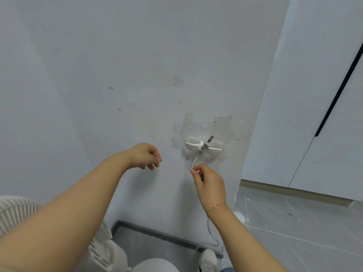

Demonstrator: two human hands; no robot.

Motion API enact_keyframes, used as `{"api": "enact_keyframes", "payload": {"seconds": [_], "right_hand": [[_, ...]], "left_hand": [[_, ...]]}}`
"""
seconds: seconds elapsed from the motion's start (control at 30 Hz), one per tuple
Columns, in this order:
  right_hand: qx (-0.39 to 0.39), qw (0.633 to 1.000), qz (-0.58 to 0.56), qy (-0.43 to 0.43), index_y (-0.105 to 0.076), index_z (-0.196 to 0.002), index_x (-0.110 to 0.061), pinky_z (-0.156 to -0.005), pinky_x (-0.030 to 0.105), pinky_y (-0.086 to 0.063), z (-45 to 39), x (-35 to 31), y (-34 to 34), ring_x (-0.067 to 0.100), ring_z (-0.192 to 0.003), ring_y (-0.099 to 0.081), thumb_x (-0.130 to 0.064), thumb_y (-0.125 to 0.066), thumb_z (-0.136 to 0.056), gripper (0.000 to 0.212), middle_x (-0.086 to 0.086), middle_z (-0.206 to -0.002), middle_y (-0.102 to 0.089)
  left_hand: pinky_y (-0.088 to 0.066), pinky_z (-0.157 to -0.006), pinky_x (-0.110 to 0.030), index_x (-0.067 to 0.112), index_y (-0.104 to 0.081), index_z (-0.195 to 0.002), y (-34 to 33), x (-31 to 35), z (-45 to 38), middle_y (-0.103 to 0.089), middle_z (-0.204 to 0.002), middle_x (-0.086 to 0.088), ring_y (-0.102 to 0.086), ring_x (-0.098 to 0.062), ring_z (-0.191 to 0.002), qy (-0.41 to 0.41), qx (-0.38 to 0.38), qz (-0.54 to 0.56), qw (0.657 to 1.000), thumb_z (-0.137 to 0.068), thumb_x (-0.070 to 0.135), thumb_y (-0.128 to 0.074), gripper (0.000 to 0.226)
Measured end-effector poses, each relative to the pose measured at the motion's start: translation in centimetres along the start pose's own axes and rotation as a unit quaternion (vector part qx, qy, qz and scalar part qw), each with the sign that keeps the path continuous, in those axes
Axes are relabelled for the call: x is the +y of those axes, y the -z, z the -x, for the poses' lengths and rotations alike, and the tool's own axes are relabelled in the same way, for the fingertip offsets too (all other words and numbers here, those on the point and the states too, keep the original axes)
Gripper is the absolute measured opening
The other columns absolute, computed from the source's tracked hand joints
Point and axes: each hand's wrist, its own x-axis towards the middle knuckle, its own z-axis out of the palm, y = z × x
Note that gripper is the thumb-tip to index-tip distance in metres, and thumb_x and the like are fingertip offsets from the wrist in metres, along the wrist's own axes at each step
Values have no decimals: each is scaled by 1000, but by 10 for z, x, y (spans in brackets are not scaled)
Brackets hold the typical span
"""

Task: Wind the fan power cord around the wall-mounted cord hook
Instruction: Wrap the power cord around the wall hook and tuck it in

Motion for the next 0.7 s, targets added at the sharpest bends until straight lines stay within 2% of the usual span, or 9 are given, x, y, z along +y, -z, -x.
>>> {"api": "enact_keyframes", "payload": {"seconds": [0.1,0.2,0.33,0.43,0.5,0.63,0.7], "right_hand": [[-19,999,-6,47,-67,-95,-6,-77,34,-49,-16,-23,-5,23,-83,-62,-18,-54,-93,18,6,-84,-67],[-40,997,-1,71,-64,-98,7,-84,37,-45,-32,-42,-6,32,-92,-59,-6,-48,-93,22,20,-96,-64],[-46,996,-11,69,-62,-98,10,-85,33,-44,-46,-52,6,31,-95,-59,3,-43,-91,22,18,-98,-67],[3,998,-33,54,-68,-103,-1,-85,39,-50,-54,-57,17,28,-88,-65,-7,-52,-91,20,12,-95,-72],[37,997,-52,43,-68,-105,-11,-79,37,-52,-55,-60,20,25,-78,-65,-14,-56,-90,19,7,-89,-73],[70,988,-137,-9,-65,-98,-19,-71,40,-55,-53,-67,15,23,-67,-63,-13,-59,-86,15,4,-80,-68],[78,974,-206,-55,-63,-97,-18,-61,38,-56,-54,-71,14,14,-54,-61,-9,-59,-84,16,5,-79,-67]], "left_hand": [[-42,-56,-18,8,-61,-98,0,5,-4,-67,-90,-6,-61,-17,-71,-34,50,6,998,-92,9,-50,13],[-43,-57,-19,10,-62,-95,-1,1,-7,-68,-86,-4,-62,-17,-68,-47,68,-29,996,-90,7,-49,15],[-44,-61,-19,13,-61,-91,-2,-4,-11,-67,-84,-1,-62,-16,-66,-50,63,-61,995,-87,5,-46,18],[-47,-67,-23,14,-61,-92,-4,-1,-13,-68,-85,-1,-63,-17,-69,-63,65,-69,994,-88,6,-46,18],[-50,-72,-27,14,-62,-92,-6,5,-14,-68,-85,-1,-63,-17,-69,-73,63,-62,993,-88,6,-45,18],[-45,-62,-23,8,-62,-100,-12,22,-12,-68,-85,-4,-62,-15,-68,-90,57,65,992,-89,4,-46,20],[-45,-62,-23,8,-62,-102,-14,30,-12,-68,-85,-3,-62,-13,-67,-104,57,106,987,-90,4,-47,20]]}}
